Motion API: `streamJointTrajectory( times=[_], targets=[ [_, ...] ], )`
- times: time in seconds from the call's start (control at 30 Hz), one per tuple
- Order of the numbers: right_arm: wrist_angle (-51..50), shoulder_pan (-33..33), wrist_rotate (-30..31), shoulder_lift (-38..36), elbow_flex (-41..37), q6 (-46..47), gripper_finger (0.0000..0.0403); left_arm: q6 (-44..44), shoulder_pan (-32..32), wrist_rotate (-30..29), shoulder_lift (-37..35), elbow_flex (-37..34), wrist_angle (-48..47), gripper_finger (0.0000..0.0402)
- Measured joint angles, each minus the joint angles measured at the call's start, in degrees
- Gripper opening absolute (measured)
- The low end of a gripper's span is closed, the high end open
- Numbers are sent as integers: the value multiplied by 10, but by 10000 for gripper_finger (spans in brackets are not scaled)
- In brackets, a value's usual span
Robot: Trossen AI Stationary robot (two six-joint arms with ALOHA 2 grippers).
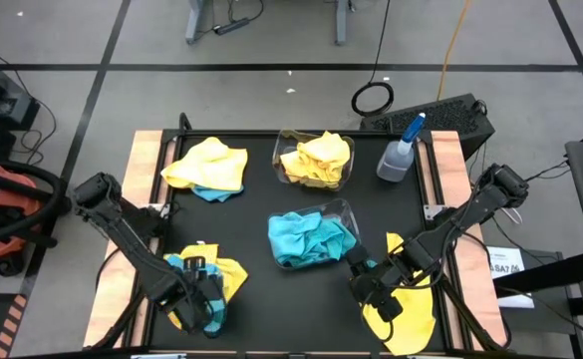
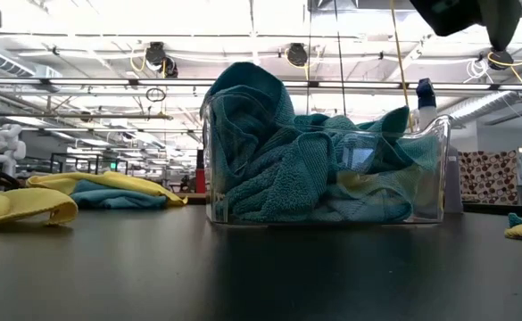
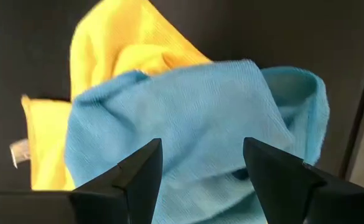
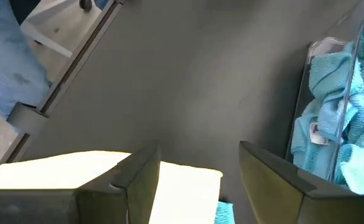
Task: Sort microfiber towel by color & place in baskets
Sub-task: Put the blue microfiber cloth into the bottom transparent bin
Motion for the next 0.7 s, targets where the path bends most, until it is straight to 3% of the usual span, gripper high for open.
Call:
streamJointTrajectory(
  times=[0.37, 0.5, 0.7],
  targets=[
    [5, -3, 0, 0, 0, -2, 208, -79, -37, 9, 0, 0, 14, 231],
    [6, -3, 0, 0, 0, 4, 208, -88, -45, -15, 0, 0, 14, 231],
    [16, -3, 0, 0, 0, 8, 208, -103, -50, -26, 1, -47, 15, 231]
  ],
)
